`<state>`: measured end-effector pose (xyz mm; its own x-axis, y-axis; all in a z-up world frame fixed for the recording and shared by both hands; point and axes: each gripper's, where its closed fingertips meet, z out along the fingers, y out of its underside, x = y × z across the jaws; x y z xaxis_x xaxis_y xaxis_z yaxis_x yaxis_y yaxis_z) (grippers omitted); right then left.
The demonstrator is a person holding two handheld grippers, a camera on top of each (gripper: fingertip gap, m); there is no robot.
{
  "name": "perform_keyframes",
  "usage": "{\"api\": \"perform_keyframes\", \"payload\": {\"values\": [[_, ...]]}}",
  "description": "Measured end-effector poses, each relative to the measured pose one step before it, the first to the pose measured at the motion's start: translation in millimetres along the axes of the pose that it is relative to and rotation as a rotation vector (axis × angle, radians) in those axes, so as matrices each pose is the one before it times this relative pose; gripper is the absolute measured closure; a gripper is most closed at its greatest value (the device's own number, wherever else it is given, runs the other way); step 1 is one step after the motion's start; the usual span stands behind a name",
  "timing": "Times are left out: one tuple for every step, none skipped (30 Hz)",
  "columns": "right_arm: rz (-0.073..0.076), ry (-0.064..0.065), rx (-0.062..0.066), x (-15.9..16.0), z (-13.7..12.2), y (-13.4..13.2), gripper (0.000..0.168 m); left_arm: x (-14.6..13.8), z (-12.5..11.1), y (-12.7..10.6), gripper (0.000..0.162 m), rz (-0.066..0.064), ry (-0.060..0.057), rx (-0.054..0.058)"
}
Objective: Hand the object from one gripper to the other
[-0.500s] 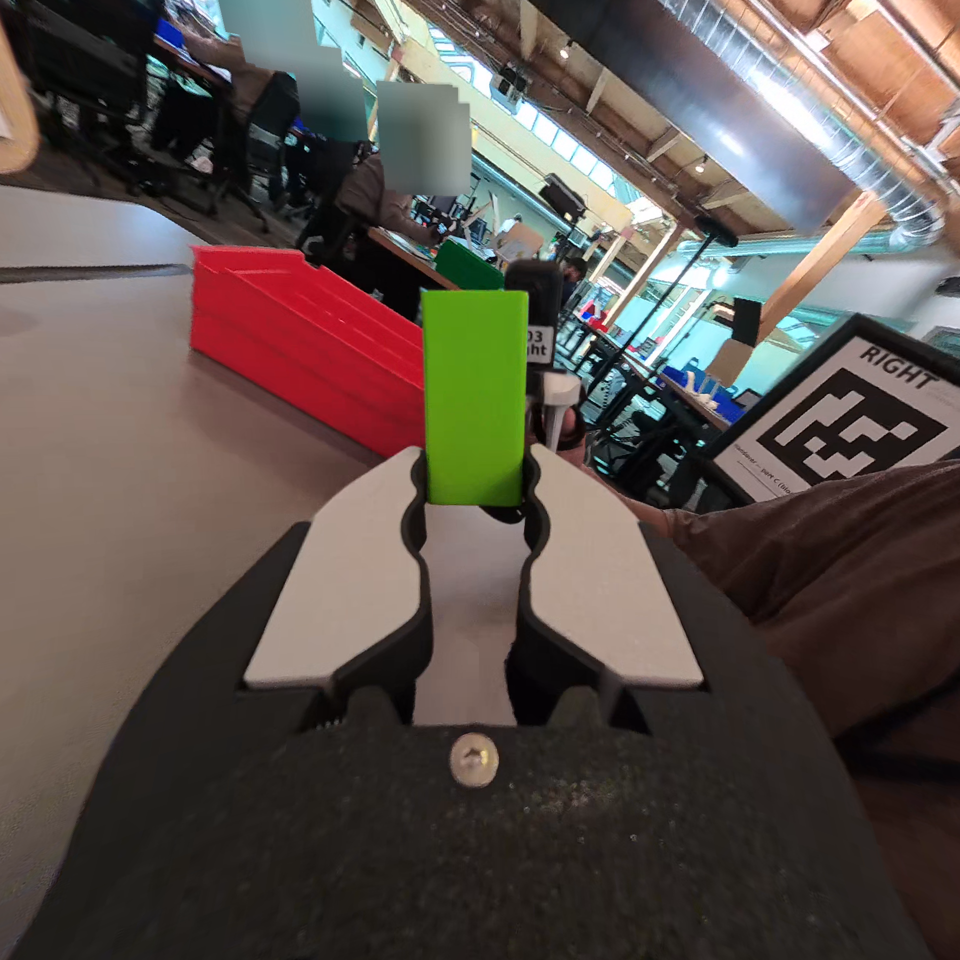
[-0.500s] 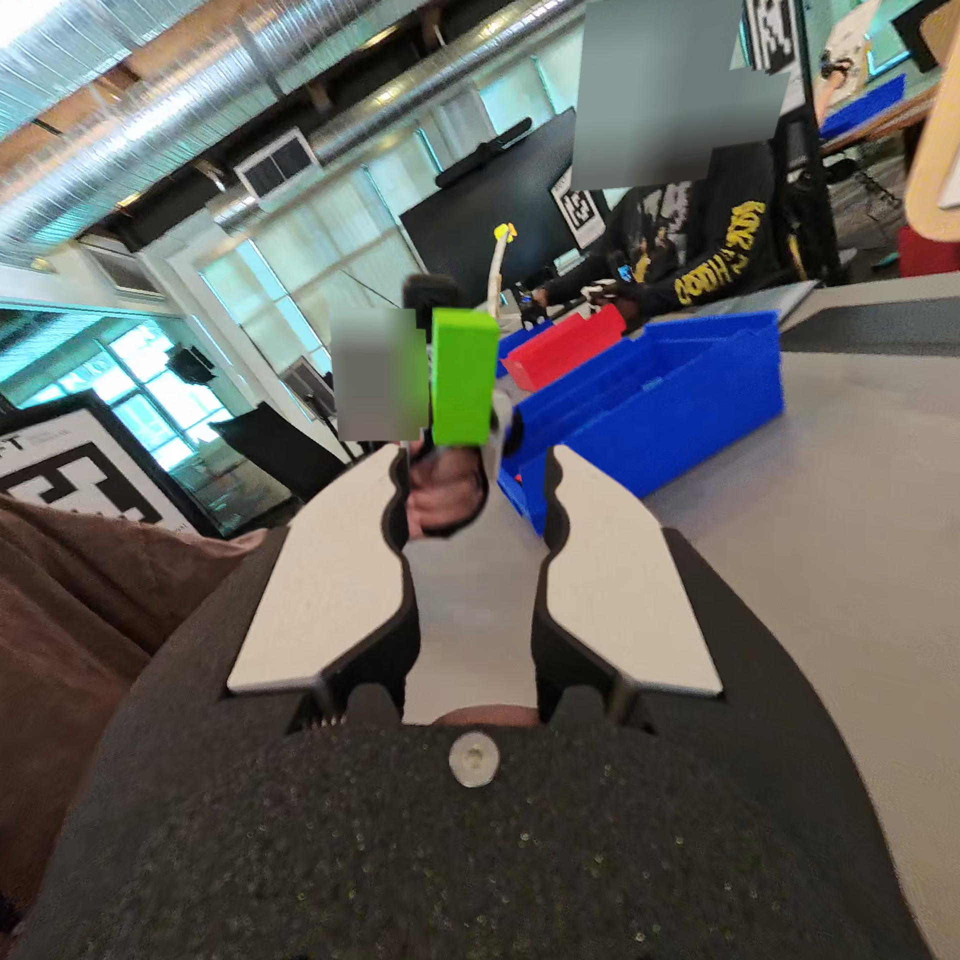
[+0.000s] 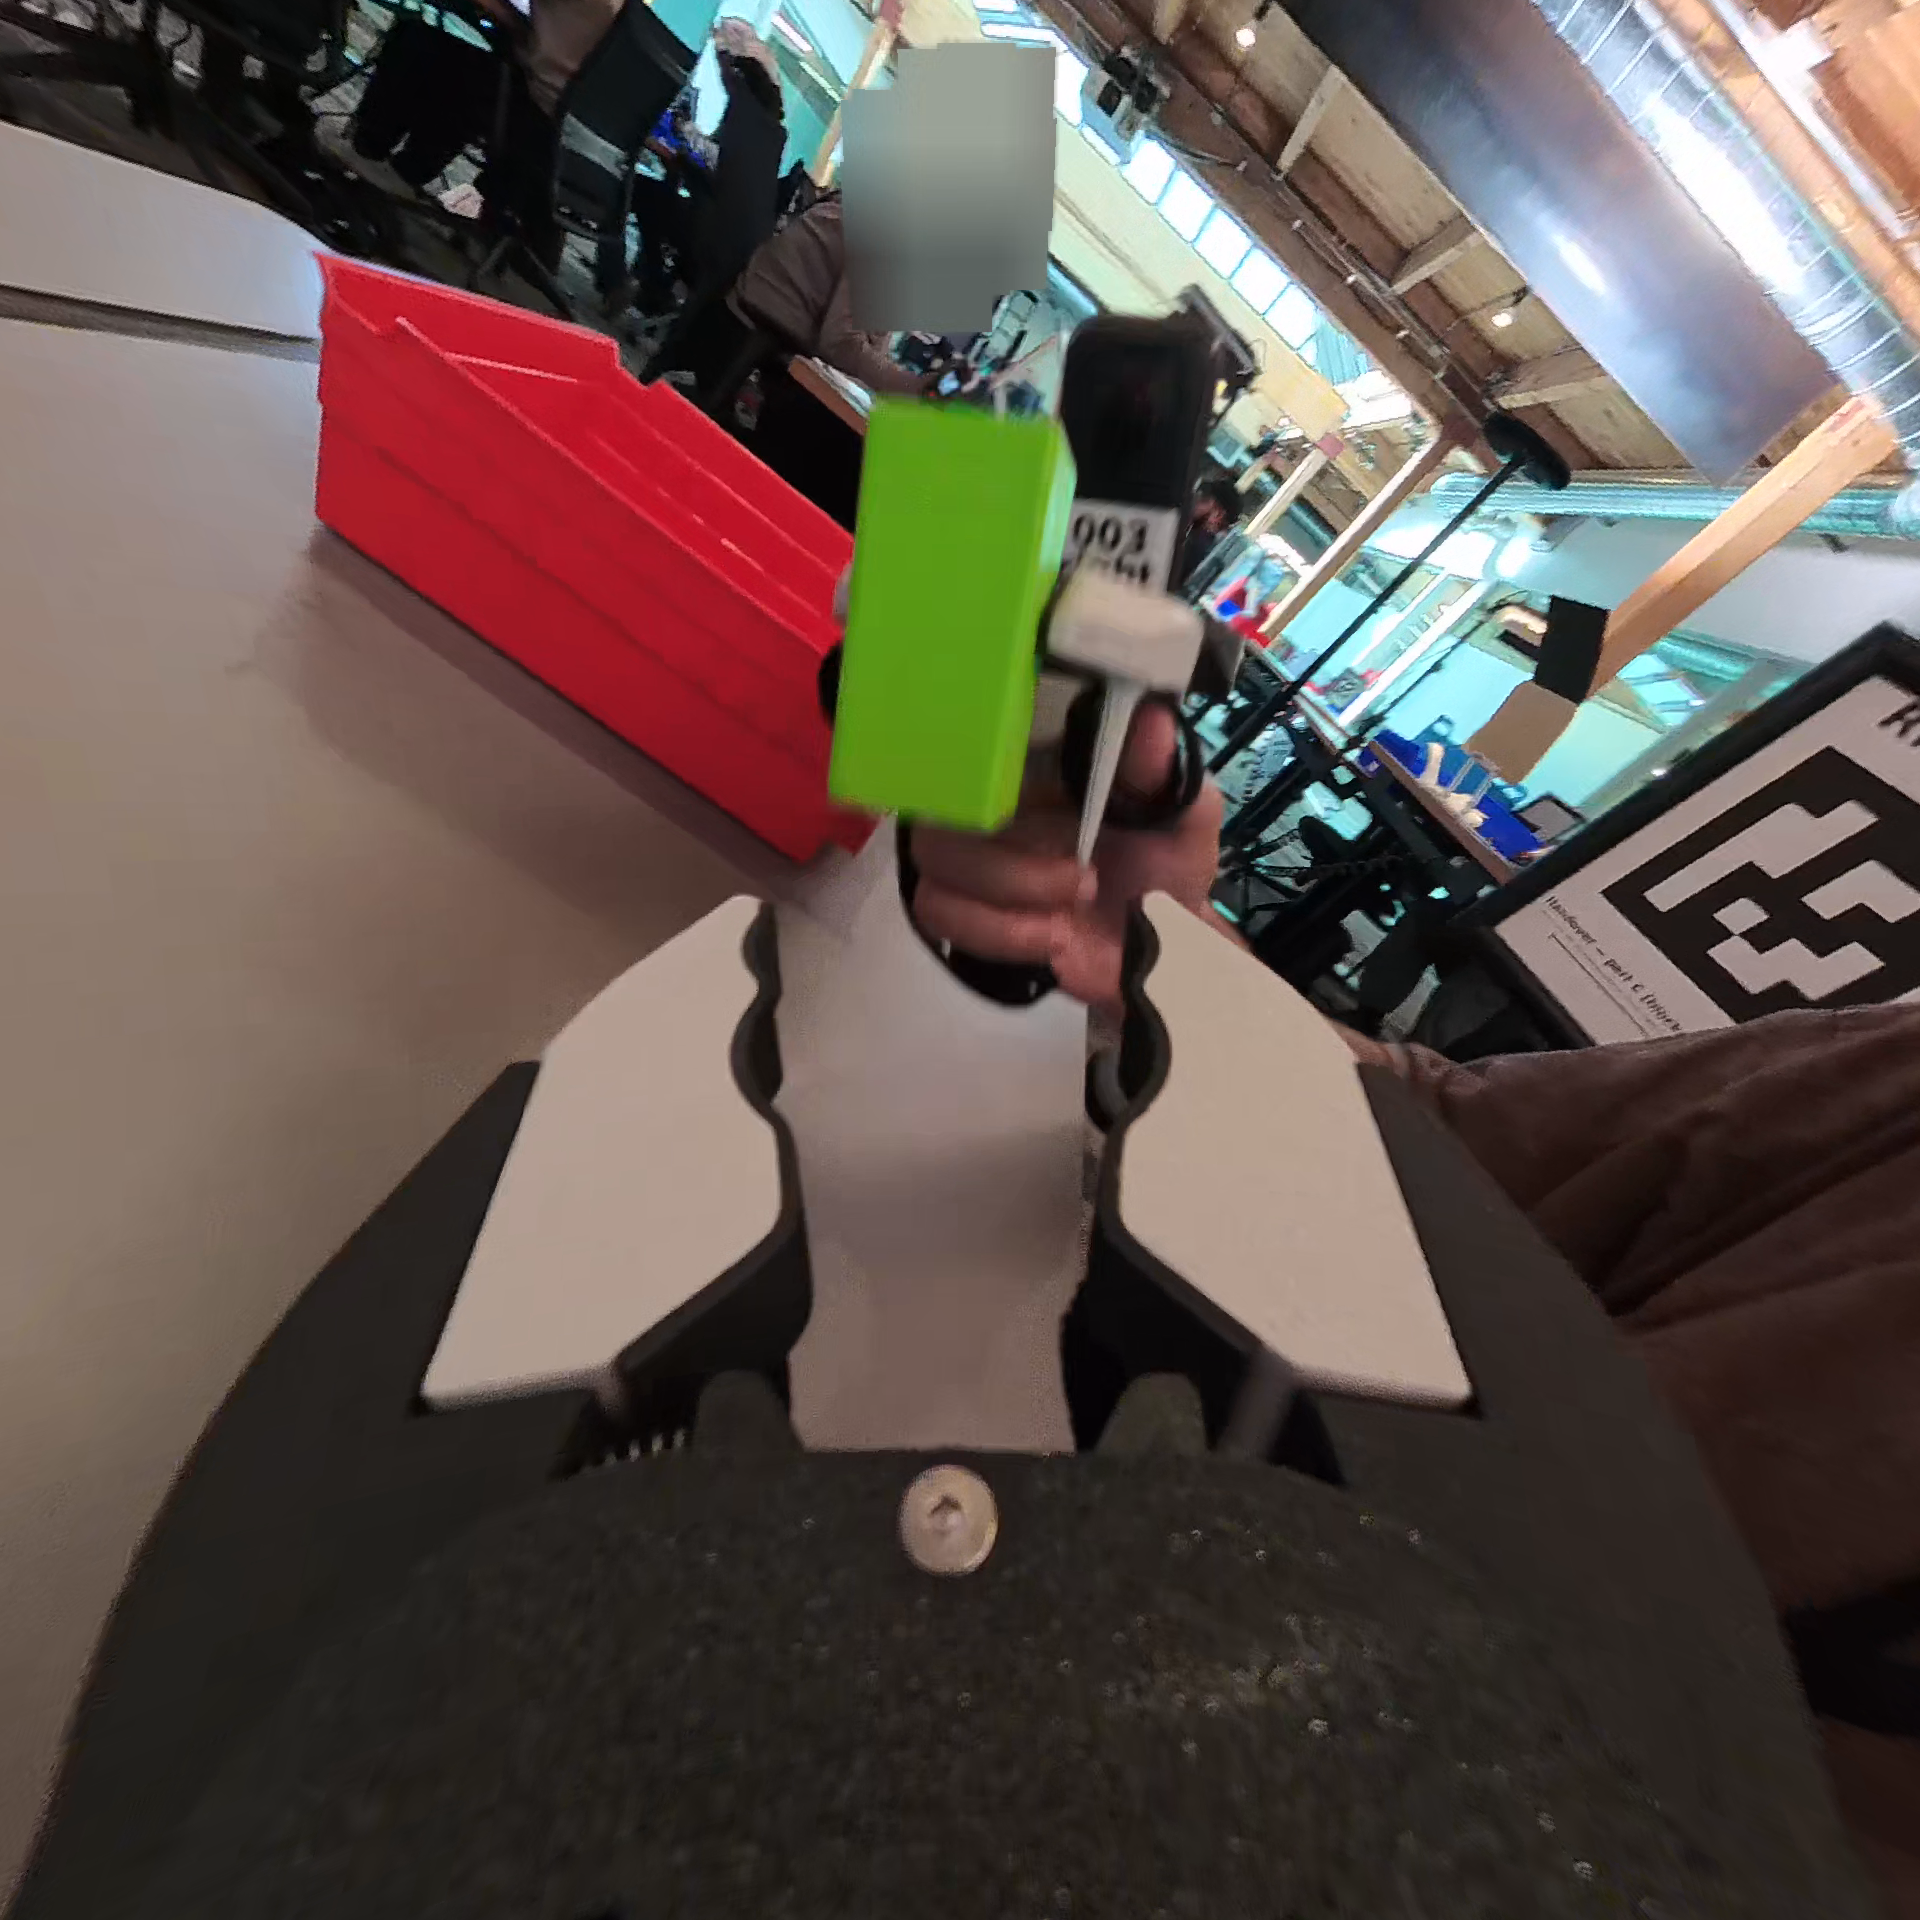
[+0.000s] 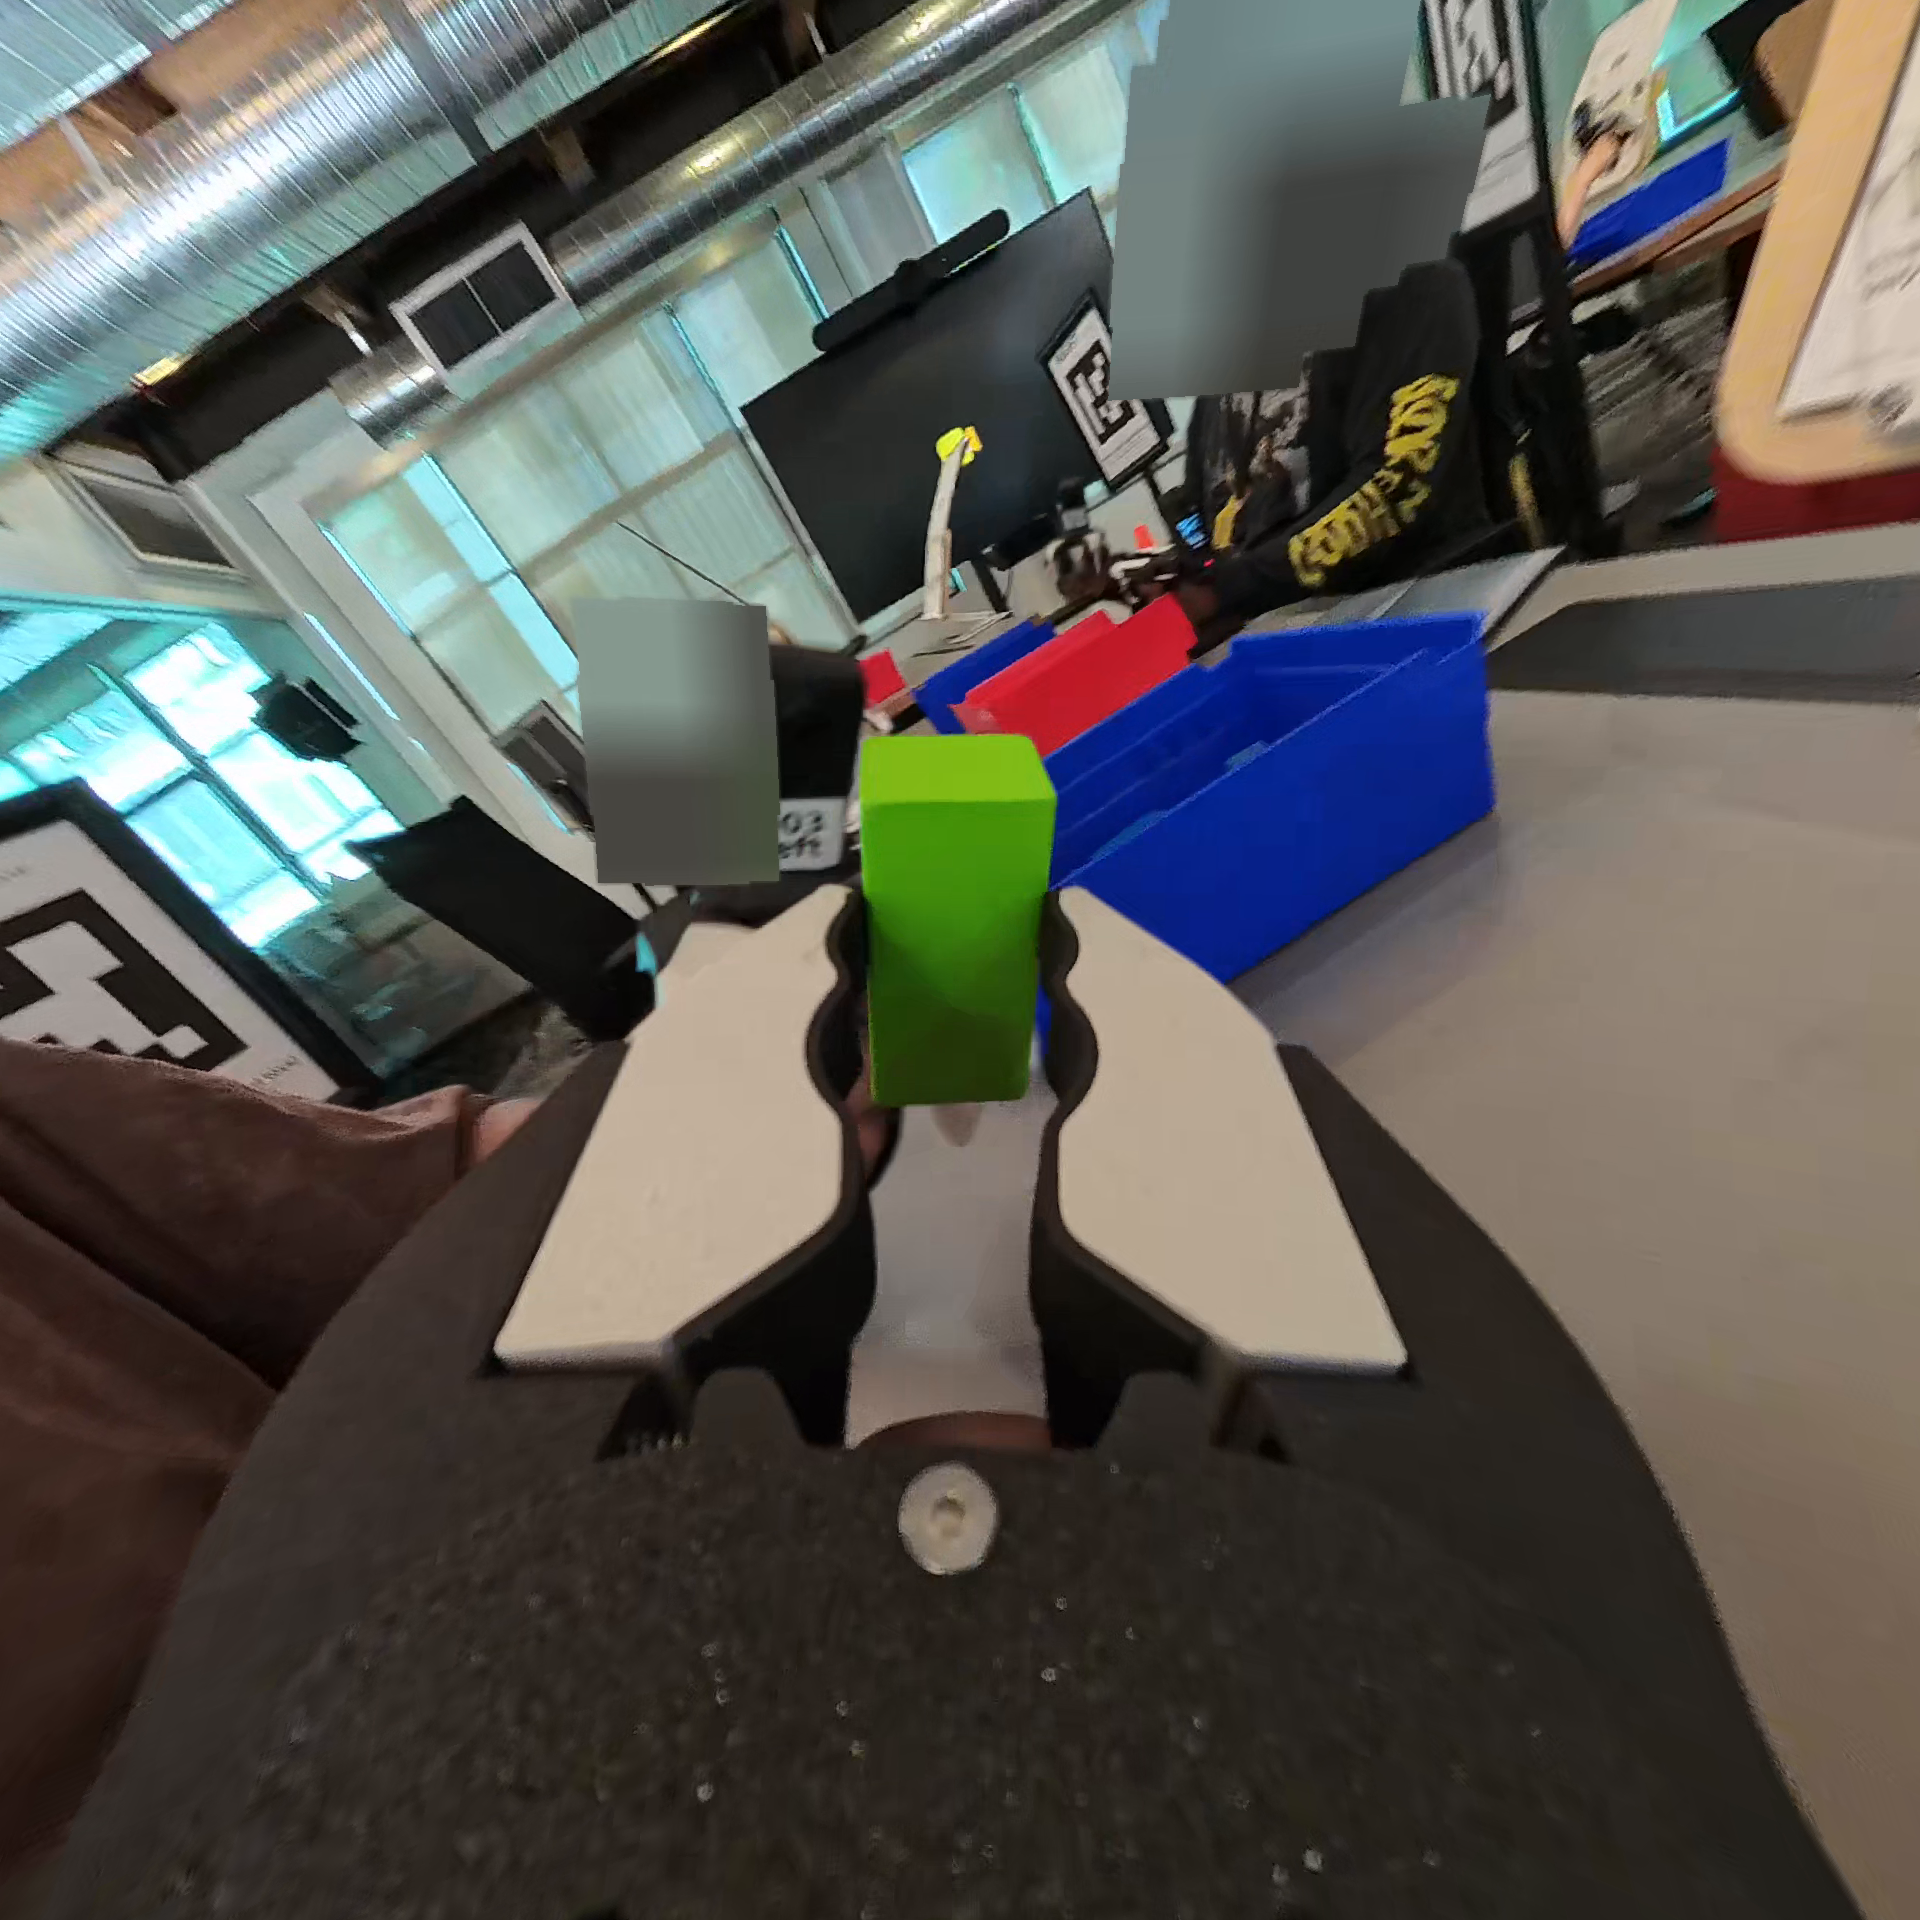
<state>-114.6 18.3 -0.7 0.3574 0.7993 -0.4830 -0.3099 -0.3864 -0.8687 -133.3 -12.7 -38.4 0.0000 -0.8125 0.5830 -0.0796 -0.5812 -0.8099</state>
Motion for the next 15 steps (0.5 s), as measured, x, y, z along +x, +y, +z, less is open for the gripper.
{"api": "perform_keyframes", "payload": {"values": [[-0.0399, 0.0252, 0.0018, -1.34, -8.12, -10.25, 0.137, 1.14, -5.83, 9.02, 0.099, 0.0123, -0.0448, -0.0120], [-0.0392, 0.0354, 0.0046, -0.01, -10.31, -13.72, 0.137, -0.90, -5.86, 12.25, 0.100, 0.0099, -0.0584, -0.0202], [-0.0390, 0.0451, 0.0125, 1.42, -12.72, -17.14, 0.137, -0.35, -5.62, 14.17, 0.101, 0.0057, -0.0501, -0.0188], [-0.0391, 0.0582, 0.0134, 3.94, -14.75, -18.91, 0.137, 2.97, -5.11, 14.79, 0.101, 0.0045, -0.0251, -0.0164], [-0.0377, 0.0708, 0.0027, 7.22, -15.67, -18.13, 0.137, 3.81, -4.43, 15.01, 0.102, 0.0059, -0.0168, -0.0201], [-0.0280, 0.0764, -0.0208, 10.45, -15.57, -14.33, 0.137, 1.75, -3.78, 14.22, 0.104, 0.0081, -0.0280, -0.0205], [-0.0181, 0.0766, -0.0471, 12.71, -14.84, -8.89, 0.137, 0.46, -3.24, 12.69, 0.105, 0.0100, -0.0326, -0.0170], [-0.0137, 0.0975, -0.0538, 17.64, -14.55, -4.89, 0.137, 0.64, -2.40, 10.69, 0.106, 0.0095, -0.0236, -0.0126], [-0.0115, 0.1251, -0.0538, 23.98, -13.47, -1.16, 0.137, 1.17, -1.55, 8.06, 0.107, 0.0039, -0.0115, -0.0070], [-0.0156, 0.1253, -0.0801, 26.82, -9.98, 5.28, 0.137, 1.74, -0.51, 5.56, 0.108, -0.0009, 0.0004, -0.0074], [-0.0094, 0.1038, -0.0993, 25.91, -5.02, 11.02, 0.137, 1.74, 0.54, 3.93, 0.107, -0.0035, 0.0080, -0.0133], [0.0210, 0.0850, -0.1037, 24.54, 0.03, 14.69, 0.136, 1.31, 1.03, 2.05, 0.107, -0.0064, 0.0114, -0.0142], [0.0390, 0.0681, -0.1188, 22.11, 4.56, 18.55, 0.136, 1.00, 0.69, 0.11, 0.107, -0.0074, 0.0128, -0.0067], [0.0308, 0.0627, -0.1294, 20.01, 8.42, 20.74, 0.136, 0.81, 0.34, -0.57, 0.107, -0.0063, 0.0143, -0.0029], [0.0043, 0.0571, -0.1107, 17.12, 11.75, 18.12, 0.136, 0.47, 0.19, 0.27, 0.107, -0.0048, 0.0129, -0.0074]]}}
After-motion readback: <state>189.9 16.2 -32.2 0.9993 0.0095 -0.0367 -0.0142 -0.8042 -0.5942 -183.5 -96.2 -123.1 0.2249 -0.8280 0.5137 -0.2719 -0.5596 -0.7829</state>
